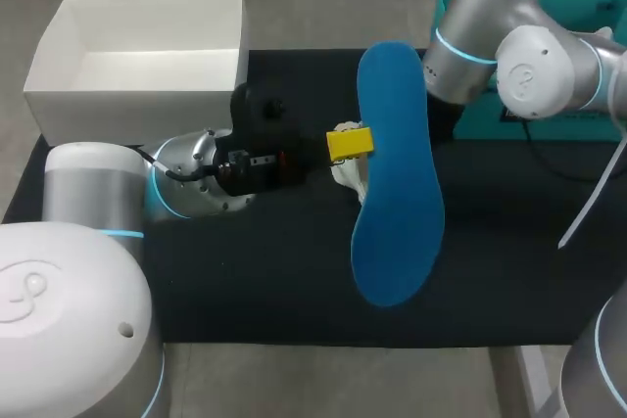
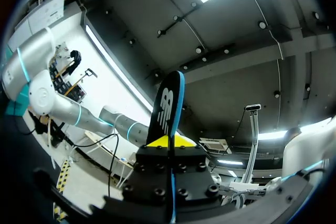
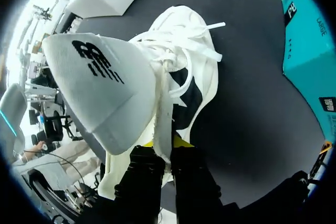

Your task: Take the shoe out of the shoebox, open the shoe tongue, remove and reinsert the insole, then place the shoe into the shoebox

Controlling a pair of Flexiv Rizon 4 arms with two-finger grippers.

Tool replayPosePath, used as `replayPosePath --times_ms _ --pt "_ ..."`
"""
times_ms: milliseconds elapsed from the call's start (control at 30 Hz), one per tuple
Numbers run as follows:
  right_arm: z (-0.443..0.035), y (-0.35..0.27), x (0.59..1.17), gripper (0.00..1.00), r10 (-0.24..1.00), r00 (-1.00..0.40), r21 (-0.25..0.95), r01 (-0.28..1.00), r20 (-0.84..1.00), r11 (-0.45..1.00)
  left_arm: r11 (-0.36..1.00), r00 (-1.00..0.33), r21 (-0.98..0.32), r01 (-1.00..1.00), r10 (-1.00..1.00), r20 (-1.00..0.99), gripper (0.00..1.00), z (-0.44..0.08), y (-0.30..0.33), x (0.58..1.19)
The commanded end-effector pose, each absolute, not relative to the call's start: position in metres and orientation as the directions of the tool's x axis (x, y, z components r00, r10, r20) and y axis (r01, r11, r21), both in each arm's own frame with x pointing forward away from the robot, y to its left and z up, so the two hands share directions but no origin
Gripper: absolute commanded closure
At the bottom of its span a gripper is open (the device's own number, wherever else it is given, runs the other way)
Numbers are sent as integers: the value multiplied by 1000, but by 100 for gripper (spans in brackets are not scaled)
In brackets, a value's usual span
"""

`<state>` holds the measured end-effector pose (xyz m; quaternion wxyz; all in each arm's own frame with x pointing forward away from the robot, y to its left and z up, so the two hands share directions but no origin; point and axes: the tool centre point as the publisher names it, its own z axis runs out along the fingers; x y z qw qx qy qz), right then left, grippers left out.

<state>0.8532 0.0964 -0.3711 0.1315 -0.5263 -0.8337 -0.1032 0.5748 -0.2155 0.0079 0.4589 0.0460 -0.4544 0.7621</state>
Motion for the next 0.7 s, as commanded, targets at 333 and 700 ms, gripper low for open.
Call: replayPosePath --times_ms 333,700 --pt "-371 92 854 100 897 -236 62 971 373 230 -168 -575 -650 -742 657 487 100 8 -215 574" --pt "-369 90 855 100 907 -227 59 974 355 221 -168 -575 -650 -742 657 487 100 8 -215 574"
